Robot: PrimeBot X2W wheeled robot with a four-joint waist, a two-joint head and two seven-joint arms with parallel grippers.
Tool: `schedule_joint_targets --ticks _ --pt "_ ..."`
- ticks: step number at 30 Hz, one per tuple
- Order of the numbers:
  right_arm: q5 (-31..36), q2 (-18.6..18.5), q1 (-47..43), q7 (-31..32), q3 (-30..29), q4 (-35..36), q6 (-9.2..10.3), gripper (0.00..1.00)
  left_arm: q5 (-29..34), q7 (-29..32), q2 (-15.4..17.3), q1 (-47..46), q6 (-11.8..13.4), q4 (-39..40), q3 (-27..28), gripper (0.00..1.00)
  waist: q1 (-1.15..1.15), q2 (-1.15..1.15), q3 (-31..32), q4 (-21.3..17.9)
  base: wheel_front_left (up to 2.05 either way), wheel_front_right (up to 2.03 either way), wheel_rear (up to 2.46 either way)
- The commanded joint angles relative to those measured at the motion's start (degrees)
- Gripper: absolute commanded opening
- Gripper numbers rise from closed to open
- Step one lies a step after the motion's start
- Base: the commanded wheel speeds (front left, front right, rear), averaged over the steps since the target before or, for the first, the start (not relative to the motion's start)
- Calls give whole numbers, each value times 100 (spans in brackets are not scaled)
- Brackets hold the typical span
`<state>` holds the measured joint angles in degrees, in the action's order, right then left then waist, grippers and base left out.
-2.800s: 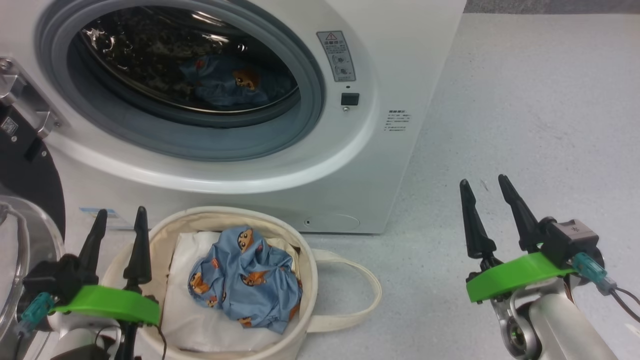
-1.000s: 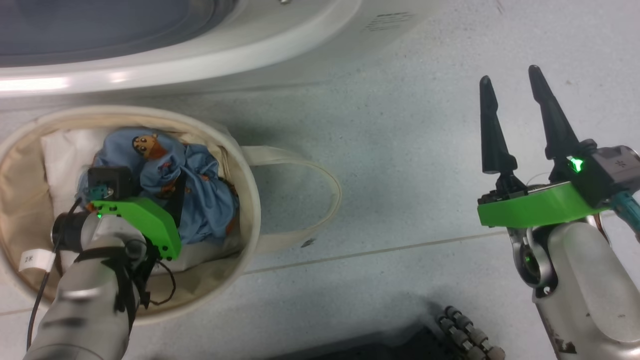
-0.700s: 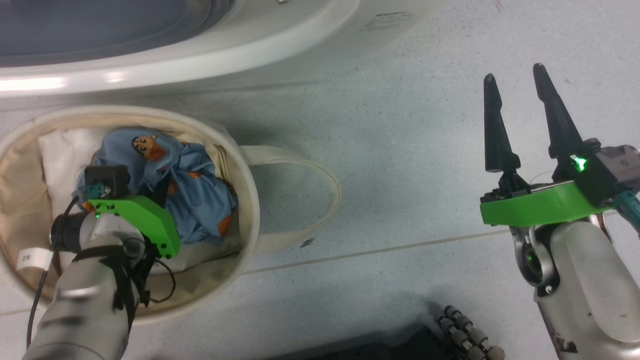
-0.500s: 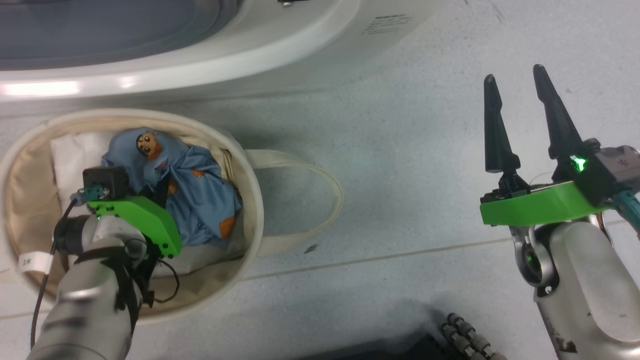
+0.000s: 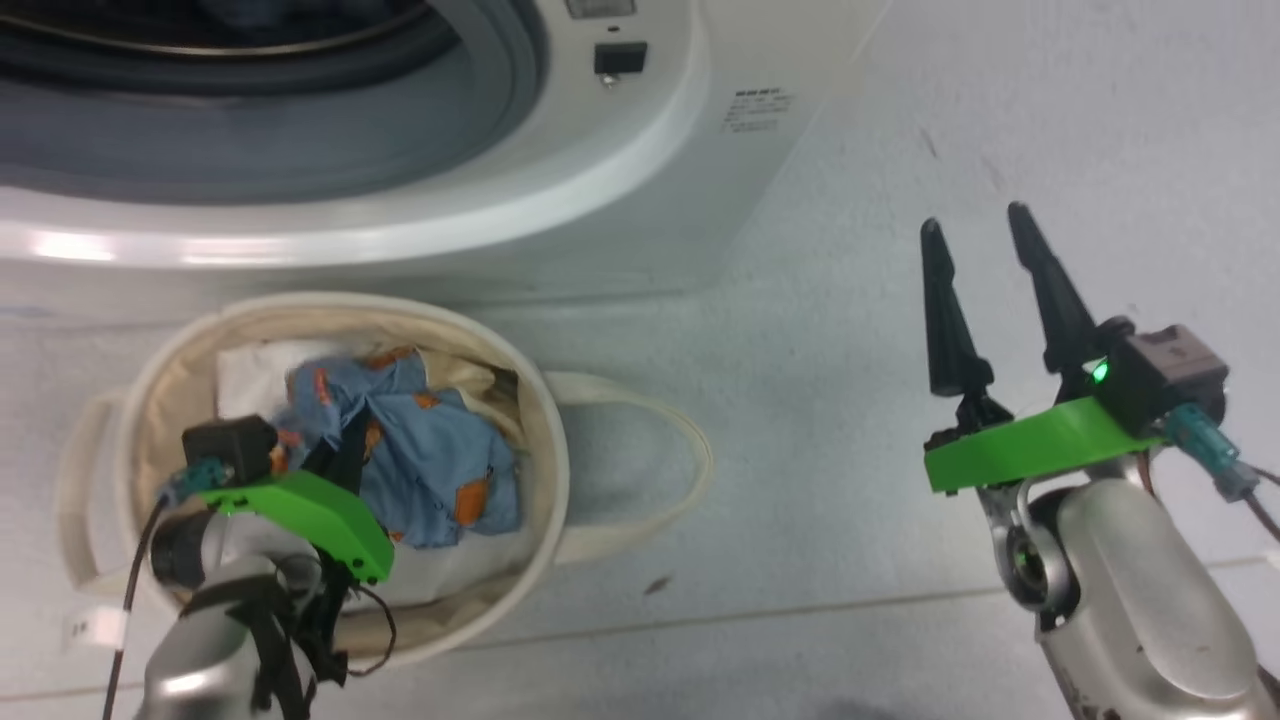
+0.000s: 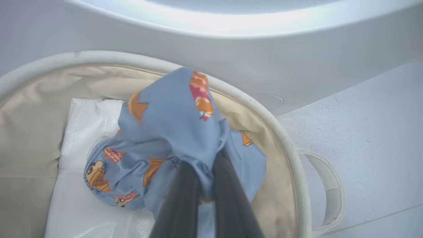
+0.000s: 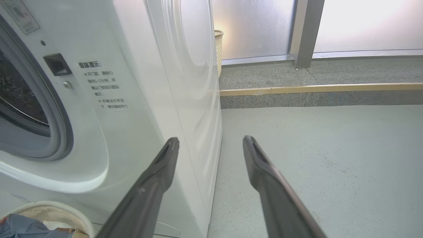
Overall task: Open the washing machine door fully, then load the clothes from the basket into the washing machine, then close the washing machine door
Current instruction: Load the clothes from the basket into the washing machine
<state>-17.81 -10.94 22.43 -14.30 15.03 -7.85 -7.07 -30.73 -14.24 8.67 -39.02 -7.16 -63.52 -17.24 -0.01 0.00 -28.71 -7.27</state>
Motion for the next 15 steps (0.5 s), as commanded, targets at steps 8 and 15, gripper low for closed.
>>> schedule_joint_targets --ticks 8,15 --pt "-256 71 -374 -70 241 -130 -42 100 327 -75 143 975 -31 1340 544 0 1 0 1211 449 0 0 0" --pt "-402 71 -658 -70 200 -257 -42 100 416 -75 93 1537 -32 2441 856 0 1 0 1836 695 0 0 0"
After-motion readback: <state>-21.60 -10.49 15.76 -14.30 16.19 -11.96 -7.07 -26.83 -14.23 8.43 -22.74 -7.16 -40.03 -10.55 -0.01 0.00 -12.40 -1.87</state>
